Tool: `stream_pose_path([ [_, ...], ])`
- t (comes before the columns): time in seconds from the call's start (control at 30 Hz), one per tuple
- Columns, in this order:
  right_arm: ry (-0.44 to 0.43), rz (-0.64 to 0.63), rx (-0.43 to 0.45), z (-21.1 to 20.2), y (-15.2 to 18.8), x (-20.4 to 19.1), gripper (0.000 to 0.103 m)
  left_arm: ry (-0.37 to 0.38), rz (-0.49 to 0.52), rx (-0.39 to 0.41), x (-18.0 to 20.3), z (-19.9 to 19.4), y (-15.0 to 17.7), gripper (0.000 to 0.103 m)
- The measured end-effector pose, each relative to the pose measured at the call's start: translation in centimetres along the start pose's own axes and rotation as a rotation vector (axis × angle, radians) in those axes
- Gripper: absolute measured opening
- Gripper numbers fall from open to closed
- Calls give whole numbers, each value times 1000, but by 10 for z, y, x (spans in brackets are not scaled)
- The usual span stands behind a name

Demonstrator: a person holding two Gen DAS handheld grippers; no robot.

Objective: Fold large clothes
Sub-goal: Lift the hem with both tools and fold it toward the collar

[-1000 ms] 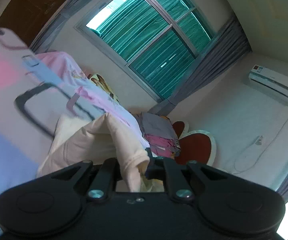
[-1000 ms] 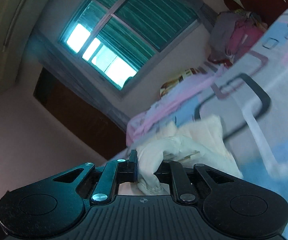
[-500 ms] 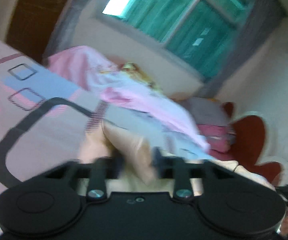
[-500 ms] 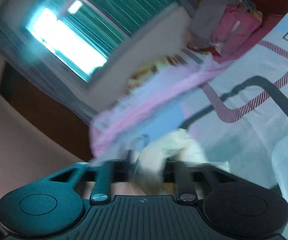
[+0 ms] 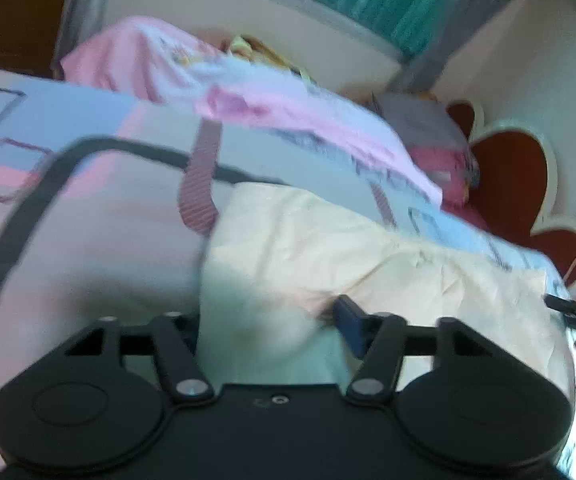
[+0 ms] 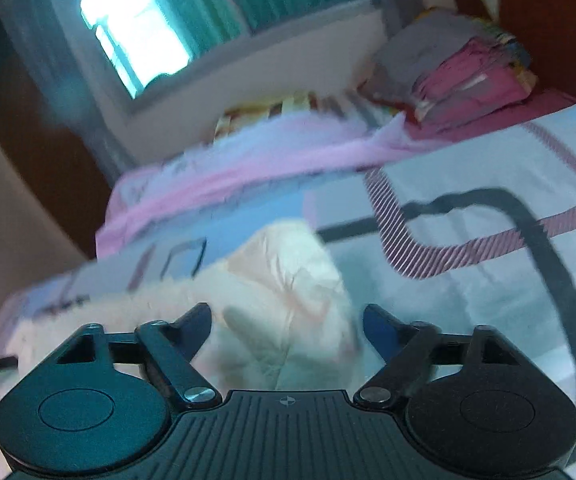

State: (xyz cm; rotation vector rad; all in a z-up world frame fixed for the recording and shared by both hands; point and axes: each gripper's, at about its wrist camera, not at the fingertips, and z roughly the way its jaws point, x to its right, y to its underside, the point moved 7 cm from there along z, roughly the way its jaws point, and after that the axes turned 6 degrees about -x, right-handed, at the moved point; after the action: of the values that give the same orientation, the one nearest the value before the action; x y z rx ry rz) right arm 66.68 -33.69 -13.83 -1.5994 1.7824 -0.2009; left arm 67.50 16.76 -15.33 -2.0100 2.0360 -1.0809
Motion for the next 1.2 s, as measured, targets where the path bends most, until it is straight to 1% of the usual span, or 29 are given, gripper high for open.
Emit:
stream_pose_path([
  [0.03,27,-36,-23,6,3,-3,20,1,12,-2,2,7,-1,36],
  [0.07,39,-73,-15,5,4,-7,14,-9,22,10,5,7,-1,31],
  [0.1,53,-101,21,1,4,-9,10,-15,35,41,7,3,-3,19],
  [0.13,60,-104,62,-4,1,-9,9,-21,47,95,9,-4,-5,8],
  [0.2,45,-89,170,-20,-6,-9,8,-6,58,221,15,-24,-12,7],
  [0.23,46,-102,216,-26,-9,-11,8,-9,67,279,18,-32,-15,7],
  [0.27,56,-118,238,-29,-11,-14,8,-11,79,325,22,-37,-16,7],
  [0.3,74,-135,246,-28,-11,-16,8,-35,98,340,26,-36,-18,7],
  [0.33,107,-156,235,-21,-10,-16,8,-63,106,324,29,-30,-20,7],
  [0.37,139,-161,199,-10,-8,-13,8,-88,107,287,27,-18,-20,7],
  [0.43,164,-136,82,20,5,-4,8,-160,105,180,18,11,-14,7],
  [0.47,188,-140,56,29,11,-1,8,-168,100,156,16,19,-11,7],
  [0.53,208,-140,44,40,20,4,8,-178,104,150,17,26,-8,7],
  [0.67,204,-103,40,46,27,13,8,-216,160,140,22,31,-4,9],
  [0.7,204,-104,36,48,27,14,10,-223,163,138,23,31,-3,12],
  [0.73,208,-101,31,49,28,14,11,-235,160,136,22,30,-2,19],
  [0.77,213,-96,26,44,27,13,17,-247,155,134,19,30,-4,23],
  [0.8,230,-91,23,42,26,13,36,-265,147,133,17,29,-5,37],
  [0.83,271,-82,25,35,22,15,48,-297,133,138,13,28,-7,61],
  [0.87,314,-77,39,26,17,16,68,-343,121,155,10,24,-9,73],
  [0.9,315,-78,79,13,16,16,70,-375,122,191,9,13,-8,85],
  [0.97,281,-50,146,-13,17,16,70,-366,134,256,13,-12,-2,86],
  [1.03,255,-59,206,-40,24,10,70,-347,135,305,22,-40,10,82],
  [1.07,225,-77,238,-53,29,1,70,-329,141,341,33,-53,18,82],
  [1.1,202,-103,255,-61,34,-9,70,-293,157,367,48,-64,27,84],
  [1.17,162,-160,269,-69,46,-36,70,-261,203,361,79,-66,41,84],
  [1.2,143,-183,278,-71,51,-50,70,-253,226,364,96,-64,48,86],
])
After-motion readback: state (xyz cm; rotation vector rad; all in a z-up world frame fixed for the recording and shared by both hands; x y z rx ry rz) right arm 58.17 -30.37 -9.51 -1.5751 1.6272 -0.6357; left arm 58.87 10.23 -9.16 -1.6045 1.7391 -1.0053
